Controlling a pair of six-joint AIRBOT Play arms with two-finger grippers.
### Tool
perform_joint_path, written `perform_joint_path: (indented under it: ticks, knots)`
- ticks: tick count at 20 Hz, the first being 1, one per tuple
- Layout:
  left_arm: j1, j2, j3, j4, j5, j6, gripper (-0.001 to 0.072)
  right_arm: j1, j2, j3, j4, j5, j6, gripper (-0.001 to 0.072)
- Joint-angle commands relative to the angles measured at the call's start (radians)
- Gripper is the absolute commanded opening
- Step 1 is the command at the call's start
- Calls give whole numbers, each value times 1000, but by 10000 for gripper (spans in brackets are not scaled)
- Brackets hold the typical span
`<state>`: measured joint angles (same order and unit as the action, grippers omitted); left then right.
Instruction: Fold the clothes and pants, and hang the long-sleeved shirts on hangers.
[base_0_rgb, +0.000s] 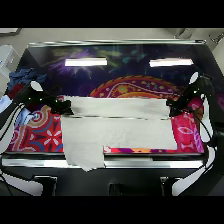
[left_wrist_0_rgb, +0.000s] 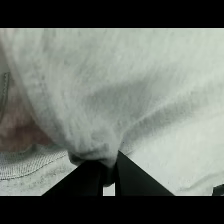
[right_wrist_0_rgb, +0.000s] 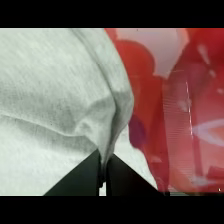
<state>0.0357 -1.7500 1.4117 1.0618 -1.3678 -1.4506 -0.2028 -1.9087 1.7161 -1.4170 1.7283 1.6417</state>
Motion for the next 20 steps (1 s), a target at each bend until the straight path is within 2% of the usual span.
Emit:
perform_joint_path:
  ticks: [1, 2, 3, 4, 6, 8, 10, 12, 13, 15, 18, 20]
  knots:
    - [2, -3, 6, 1, -45, -1, 64, 1, -2, 0, -8, 10, 23, 96]
    - [3, -2, 8, 0, -60, -1, 255, 0, 0, 0, -8, 4, 22, 280]
    - [12, -1, 18, 2, -90, 1, 510, -2, 6, 2, -11, 13, 8, 464]
    - [34, 2, 40, 14, -134, 2, 563, -8, 23, 4, -24, 20, -18, 503]
    - [102, 28, 85, 45, -225, 2, 562, -54, 80, 4, -34, 34, -38, 575]
    - [169, 96, 53, 66, -286, 1, 560, -136, 132, -5, -39, 85, -19, 576]
    - [206, 201, -106, 65, -229, 39, 559, -195, 203, -101, -34, 80, -5, 576]
    - [212, 322, -382, 64, -97, 40, 551, -206, 303, -275, -38, -24, -8, 576]
    - [211, 378, -530, 64, -35, 53, 494, -204, 351, -368, -31, -82, -7, 576]
    - [214, 474, -726, 64, 34, 110, 494, -204, 424, -522, -24, -146, -9, 576]
    - [212, 570, -854, 35, 41, 172, 494, -204, 472, -642, -27, -144, -28, 574]
    - [212, 578, -895, -10, 42, 173, 494, -204, 488, -671, -25, -141, -27, 568]
